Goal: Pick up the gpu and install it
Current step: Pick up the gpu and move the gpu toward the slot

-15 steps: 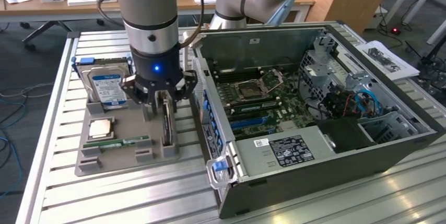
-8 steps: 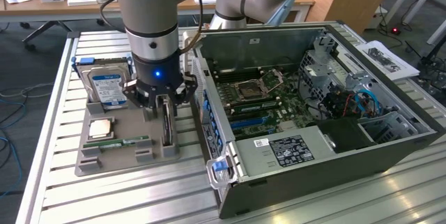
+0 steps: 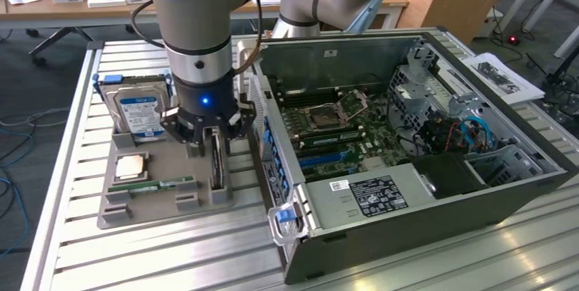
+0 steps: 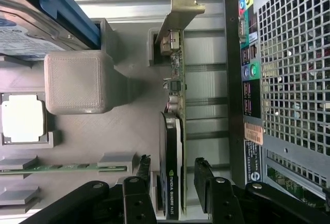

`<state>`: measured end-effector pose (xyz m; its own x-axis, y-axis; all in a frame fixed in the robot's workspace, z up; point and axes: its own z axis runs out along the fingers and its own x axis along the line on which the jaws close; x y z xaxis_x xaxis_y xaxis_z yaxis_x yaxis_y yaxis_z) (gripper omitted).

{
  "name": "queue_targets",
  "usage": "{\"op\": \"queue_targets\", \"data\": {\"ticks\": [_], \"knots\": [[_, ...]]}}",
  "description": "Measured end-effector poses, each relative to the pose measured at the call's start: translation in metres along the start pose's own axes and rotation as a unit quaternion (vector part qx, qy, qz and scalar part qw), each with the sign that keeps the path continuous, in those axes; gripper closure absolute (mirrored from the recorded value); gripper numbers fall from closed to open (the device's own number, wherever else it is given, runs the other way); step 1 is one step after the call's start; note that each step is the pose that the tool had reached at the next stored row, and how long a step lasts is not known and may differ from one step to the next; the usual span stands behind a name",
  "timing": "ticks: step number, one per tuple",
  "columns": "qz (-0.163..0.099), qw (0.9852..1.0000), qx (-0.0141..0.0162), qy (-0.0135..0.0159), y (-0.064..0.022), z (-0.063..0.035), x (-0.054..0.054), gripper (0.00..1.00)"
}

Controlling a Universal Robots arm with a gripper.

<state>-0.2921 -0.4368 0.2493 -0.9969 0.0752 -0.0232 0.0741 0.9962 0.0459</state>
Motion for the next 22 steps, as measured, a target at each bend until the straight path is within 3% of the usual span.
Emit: {"op": "queue_targets", "data": {"ticks": [12,22], "knots": [[0.000,1.0000,-0.0001,-0.0001,0.0007,0.0053,-0.001,0.53],[0.000,1.0000,-0.0012,0.0000,0.0102,0.0085,0.000,0.53]]}}
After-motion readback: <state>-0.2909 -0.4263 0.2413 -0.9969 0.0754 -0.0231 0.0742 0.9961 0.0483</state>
